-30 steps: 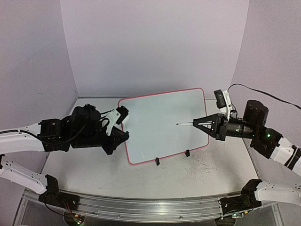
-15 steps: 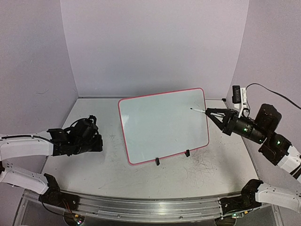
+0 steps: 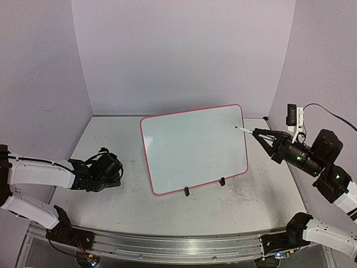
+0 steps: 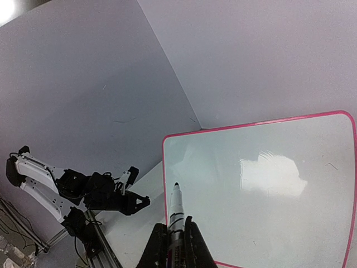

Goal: Write a sentence on the whiteboard
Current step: Place the pen cap at the center of the board.

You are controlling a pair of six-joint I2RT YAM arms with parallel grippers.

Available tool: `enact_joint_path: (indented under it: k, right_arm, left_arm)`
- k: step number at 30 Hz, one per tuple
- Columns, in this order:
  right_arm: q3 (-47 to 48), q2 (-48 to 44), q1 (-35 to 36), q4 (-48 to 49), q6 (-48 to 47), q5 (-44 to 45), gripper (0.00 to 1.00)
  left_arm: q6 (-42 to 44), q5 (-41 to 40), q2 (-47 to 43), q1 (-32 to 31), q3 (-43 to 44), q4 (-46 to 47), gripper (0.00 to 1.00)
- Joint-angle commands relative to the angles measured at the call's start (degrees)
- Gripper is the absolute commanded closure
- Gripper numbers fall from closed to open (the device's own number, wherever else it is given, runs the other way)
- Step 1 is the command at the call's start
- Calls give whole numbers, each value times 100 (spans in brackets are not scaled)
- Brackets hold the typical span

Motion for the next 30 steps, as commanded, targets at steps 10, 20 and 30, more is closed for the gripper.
enact_joint_path:
  k: [10, 20, 30]
  right_arm:
    - [41, 93, -8, 53, 98, 117, 100]
    - [-76, 48, -3, 23, 165, 130, 100]
    - [-168, 131, -5, 55, 281, 58, 100]
  left_arm:
    - [-186, -223, 1026, -7, 108, 481, 91]
    - [-278, -126, 1587, -7, 269, 499, 88]
    - [-94, -167, 1511, -7, 207, 476, 82]
